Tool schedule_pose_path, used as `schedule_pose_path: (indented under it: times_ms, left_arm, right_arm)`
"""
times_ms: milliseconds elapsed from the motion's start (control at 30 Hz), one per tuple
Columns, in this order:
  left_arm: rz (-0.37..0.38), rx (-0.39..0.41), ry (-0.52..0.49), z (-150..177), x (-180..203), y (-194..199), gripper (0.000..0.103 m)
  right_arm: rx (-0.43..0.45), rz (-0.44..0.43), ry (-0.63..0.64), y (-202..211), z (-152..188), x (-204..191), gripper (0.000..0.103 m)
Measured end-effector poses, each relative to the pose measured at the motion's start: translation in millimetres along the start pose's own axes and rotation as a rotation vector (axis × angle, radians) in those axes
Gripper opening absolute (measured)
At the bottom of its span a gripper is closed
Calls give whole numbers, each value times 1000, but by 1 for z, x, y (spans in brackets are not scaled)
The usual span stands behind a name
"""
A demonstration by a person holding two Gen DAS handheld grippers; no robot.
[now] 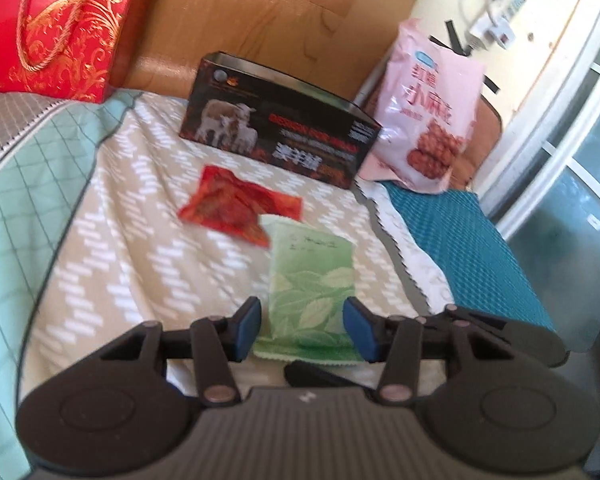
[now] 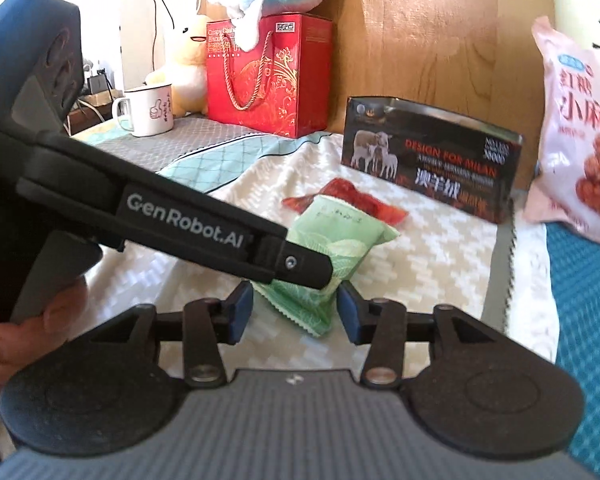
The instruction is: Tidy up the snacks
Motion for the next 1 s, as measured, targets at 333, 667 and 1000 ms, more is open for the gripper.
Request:
schedule_pose_path:
  times_ms: [333,667,1000]
  left_arm:
    - [-56,41,0,-3,1,20,58]
    - [-164,102,41,-2,-22,32,64]
    - [-393,376,-48,8,-28,59,59]
  right_arm:
    - [35,32,-29,19,5,4,61]
    - [51,48,-32,23,8,4,71]
    - [44,59,-123,25,15,20,72]
Point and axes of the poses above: each gripper's, at about its wrist camera, not at the fingertips, and y roughly against the way its jaws point, x to its right, z to its underside, the point moved 5 cm from there along -y, roughly the way its jaws point, and after that the axes turned 8 degrees about x, right-handed, at the moved point
